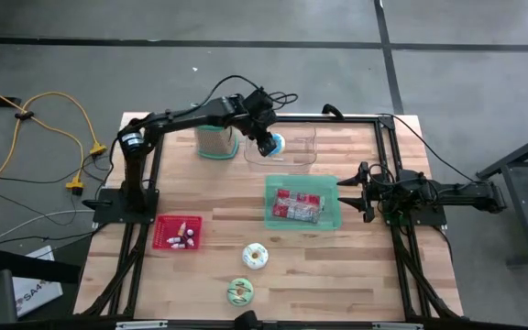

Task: Pick & Place Food Item
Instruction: Put the blue donut into the transparent bin

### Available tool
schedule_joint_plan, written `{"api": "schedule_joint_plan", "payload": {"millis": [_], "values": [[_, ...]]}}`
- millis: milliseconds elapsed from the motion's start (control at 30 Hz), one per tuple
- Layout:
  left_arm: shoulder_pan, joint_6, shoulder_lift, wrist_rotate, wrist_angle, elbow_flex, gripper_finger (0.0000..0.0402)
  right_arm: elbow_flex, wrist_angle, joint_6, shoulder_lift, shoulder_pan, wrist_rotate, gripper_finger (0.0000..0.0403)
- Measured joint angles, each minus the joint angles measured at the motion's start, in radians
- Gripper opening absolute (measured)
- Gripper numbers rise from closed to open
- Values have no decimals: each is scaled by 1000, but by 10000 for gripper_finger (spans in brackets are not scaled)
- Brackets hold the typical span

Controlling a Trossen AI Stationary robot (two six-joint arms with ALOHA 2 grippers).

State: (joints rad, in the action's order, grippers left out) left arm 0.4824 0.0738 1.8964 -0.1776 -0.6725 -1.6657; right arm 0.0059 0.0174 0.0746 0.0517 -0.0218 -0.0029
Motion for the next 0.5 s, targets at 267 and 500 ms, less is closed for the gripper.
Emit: {"api": "schedule_joint_plan", "payload": {"millis": [267,500], "values": [[-24,-59,34,110,-8,0,97,0,0,0,0,0,0,223],[-31,-69,51,129,-22,2,97,0,0,0,0,0,0,223]]}}
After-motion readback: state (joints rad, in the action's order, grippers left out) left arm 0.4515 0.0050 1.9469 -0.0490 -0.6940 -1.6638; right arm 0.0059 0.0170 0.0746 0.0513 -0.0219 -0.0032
